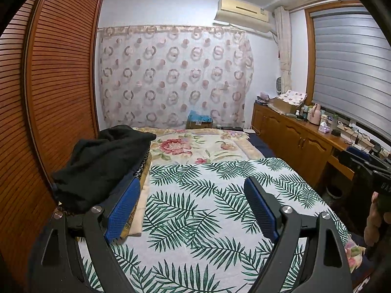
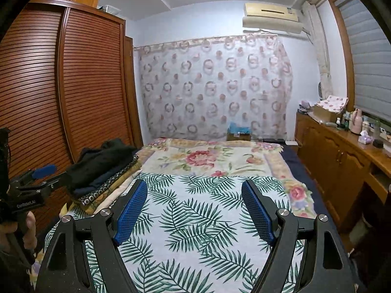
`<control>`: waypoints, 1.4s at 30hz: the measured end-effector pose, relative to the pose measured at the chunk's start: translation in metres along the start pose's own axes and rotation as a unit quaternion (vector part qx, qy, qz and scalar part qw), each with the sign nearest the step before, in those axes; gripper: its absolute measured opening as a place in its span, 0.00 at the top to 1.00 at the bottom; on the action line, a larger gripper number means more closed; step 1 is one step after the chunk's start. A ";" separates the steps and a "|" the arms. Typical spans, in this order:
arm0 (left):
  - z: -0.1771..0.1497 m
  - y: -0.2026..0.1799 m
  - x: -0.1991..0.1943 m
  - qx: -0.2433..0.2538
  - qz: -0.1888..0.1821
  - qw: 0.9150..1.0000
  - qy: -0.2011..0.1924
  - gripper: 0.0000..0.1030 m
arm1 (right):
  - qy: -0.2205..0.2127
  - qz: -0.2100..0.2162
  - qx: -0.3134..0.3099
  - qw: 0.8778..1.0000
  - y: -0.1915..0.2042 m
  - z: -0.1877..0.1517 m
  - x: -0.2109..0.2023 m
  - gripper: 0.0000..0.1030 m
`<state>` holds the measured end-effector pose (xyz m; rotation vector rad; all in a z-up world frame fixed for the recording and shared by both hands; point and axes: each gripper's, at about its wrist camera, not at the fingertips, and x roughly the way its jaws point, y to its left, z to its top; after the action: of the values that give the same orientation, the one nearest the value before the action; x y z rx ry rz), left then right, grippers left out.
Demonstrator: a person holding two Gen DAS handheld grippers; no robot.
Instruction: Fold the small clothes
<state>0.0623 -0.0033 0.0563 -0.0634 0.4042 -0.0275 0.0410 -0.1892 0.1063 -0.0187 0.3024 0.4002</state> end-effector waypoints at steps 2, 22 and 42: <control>0.000 0.000 0.000 0.001 0.000 1.000 0.000 0.15 | 0.001 -0.001 0.000 1.000 0.001 0.000 0.002 0.21; 0.000 0.000 0.000 0.001 0.000 1.000 0.000 0.15 | 0.005 0.001 0.004 1.000 -0.013 0.003 0.008 0.21; -0.001 -0.001 0.000 0.001 0.000 1.000 -0.001 0.15 | 0.004 0.001 0.003 1.000 -0.015 0.003 0.007 0.21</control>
<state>0.0616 -0.0041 0.0554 -0.0604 0.4020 -0.0274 0.0535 -0.2003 0.1064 -0.0140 0.3110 0.4015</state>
